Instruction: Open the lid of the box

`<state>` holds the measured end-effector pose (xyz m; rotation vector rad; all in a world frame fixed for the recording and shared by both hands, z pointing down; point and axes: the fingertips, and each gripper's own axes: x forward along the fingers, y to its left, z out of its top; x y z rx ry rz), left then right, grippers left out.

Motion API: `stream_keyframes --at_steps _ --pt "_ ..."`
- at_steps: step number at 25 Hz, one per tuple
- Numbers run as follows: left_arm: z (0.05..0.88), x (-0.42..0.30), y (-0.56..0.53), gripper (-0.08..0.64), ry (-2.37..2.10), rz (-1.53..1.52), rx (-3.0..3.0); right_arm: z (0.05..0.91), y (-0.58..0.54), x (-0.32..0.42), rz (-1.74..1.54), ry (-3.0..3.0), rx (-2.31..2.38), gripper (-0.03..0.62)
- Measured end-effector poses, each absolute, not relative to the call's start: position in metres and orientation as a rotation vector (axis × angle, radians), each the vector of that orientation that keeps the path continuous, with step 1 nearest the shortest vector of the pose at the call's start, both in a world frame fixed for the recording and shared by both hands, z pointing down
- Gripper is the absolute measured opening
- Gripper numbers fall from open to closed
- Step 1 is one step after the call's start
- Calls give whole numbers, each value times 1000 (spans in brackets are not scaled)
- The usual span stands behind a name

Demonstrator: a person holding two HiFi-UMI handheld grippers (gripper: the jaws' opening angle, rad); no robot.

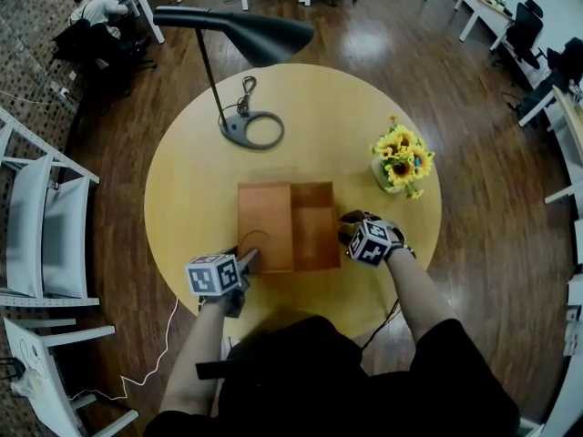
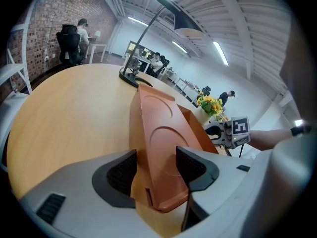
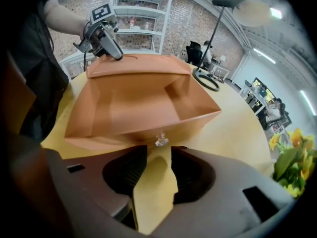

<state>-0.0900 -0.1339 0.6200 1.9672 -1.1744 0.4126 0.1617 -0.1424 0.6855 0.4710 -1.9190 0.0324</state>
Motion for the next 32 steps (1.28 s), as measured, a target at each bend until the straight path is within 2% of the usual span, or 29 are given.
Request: stream_keyframes --at_steps 9,17,20,22,24,27,32 --pt "617 -89 -137 242 -1185 369 2072 624 -133 198 225 -2077 921 160" --pt "547 -115 -140 231 -1203 -44 2172 503 -95 207 306 -2333 1429 161" --pt "503 -133 -127 164 -1212 -191 2257 464 -86 216 215 -2300 1659 154" --pt "472 -140 -114 41 -1135 -321 2327 436 -80 217 240 -2353 1830 89" --pt "448 -148 -102 3 -1079 -415 2375 418 -75 214 331 -2440 1964 85" --pt "427 -164 -82 3 -1128 -456 2421 413 -68 211 454 -2515 2026 5" --pt "415 -185 -57 3 -1233 -477 2433 403 -54 201 453 -2558 1993 2"
